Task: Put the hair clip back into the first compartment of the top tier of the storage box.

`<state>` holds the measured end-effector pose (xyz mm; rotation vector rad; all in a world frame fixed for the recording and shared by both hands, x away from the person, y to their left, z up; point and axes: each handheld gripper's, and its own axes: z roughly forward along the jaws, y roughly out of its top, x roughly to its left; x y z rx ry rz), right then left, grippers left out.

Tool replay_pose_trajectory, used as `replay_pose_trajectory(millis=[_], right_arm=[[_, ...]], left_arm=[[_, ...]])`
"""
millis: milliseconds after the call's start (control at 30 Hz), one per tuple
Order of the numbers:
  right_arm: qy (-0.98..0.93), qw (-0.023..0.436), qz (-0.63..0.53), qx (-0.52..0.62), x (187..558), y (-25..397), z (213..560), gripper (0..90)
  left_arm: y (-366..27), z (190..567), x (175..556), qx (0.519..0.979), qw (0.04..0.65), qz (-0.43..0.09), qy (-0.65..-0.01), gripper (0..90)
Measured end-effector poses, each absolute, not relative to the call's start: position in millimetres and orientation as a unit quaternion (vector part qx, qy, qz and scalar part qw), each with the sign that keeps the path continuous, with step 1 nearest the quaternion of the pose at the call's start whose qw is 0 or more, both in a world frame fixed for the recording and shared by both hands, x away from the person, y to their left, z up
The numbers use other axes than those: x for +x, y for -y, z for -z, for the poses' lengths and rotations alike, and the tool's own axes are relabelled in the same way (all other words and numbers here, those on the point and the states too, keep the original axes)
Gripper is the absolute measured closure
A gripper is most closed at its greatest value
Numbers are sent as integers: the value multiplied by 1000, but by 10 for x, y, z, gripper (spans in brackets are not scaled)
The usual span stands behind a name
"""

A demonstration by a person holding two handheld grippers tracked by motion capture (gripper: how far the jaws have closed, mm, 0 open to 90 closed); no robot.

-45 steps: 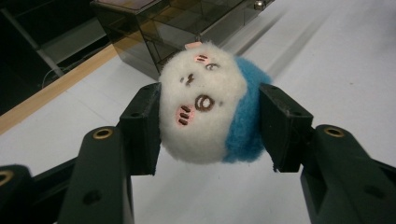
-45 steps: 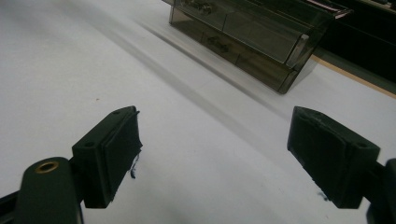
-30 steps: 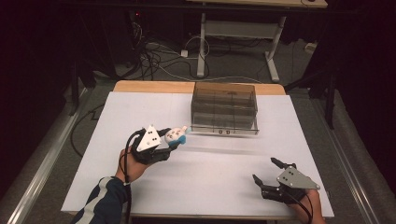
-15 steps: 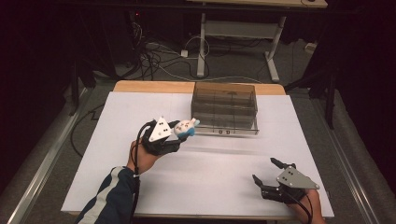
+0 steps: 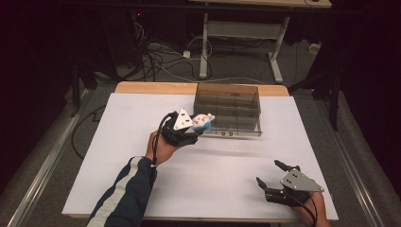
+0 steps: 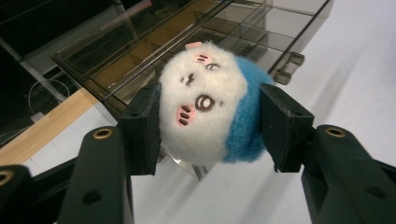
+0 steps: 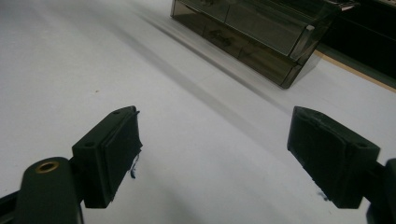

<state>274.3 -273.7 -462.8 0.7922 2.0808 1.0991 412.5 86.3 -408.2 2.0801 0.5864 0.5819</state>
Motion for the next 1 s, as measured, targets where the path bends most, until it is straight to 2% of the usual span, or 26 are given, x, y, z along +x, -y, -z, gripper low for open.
replay_pose_trajectory(millis=[567, 833, 1000], right_arm=[[-794, 324, -418, 301, 2749, 2750, 4639, 176], [-795, 325, -414, 302, 2760, 2753, 4650, 176], [-795, 326, -413, 302, 2758, 2752, 4649, 176]], left_arm=[[-634, 4194, 4386, 834, 422, -228, -273, 424], [-612, 4208, 4399, 828, 424, -235, -281, 347], [-610, 4200, 4398, 825, 426, -242, -282, 347]])
